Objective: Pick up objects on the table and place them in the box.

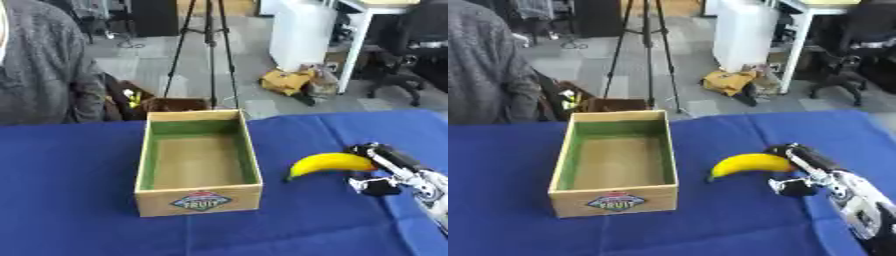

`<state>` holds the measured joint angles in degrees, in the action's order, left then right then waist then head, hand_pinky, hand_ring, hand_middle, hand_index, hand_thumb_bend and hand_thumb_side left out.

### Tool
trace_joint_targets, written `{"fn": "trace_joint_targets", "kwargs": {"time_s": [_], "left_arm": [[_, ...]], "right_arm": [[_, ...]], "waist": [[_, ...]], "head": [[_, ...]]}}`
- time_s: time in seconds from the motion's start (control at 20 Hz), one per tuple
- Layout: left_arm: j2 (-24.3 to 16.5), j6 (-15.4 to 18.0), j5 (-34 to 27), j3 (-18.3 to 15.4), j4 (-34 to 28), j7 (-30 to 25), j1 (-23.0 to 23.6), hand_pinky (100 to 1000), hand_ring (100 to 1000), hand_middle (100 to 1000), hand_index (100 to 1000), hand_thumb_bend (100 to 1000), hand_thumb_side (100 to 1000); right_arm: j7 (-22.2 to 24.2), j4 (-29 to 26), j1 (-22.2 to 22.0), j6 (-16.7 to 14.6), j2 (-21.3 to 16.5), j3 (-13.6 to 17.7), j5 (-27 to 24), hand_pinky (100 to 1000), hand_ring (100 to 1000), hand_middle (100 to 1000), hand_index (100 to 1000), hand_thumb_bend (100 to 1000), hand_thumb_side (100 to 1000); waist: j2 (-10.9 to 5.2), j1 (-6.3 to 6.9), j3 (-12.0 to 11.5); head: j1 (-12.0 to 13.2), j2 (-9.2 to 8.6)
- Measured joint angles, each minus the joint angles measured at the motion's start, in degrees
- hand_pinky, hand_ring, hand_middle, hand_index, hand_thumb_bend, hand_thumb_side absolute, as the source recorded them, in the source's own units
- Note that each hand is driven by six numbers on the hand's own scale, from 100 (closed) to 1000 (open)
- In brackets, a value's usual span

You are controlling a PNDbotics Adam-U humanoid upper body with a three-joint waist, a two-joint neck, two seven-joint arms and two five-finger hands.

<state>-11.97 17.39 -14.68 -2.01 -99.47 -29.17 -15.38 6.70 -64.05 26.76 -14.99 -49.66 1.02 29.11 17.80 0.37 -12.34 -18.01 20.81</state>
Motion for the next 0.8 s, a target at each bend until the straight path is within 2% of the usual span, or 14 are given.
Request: {"fn": "trace_joint_targets", "kwargs": {"time_s": [0.8], "left_arm": [[0.00,0.00,0.00,0.00,0.00,0.00,0.00,722,519,500,727,259,966]], "right_arm": [[0.93,0.00,0.00,-0.64,0.00,-0.01,0.04,693,721,580,862,100,283]], "waist": [[0.00,0.05,0.01]], "head": [[-0.02,0.00]]}}
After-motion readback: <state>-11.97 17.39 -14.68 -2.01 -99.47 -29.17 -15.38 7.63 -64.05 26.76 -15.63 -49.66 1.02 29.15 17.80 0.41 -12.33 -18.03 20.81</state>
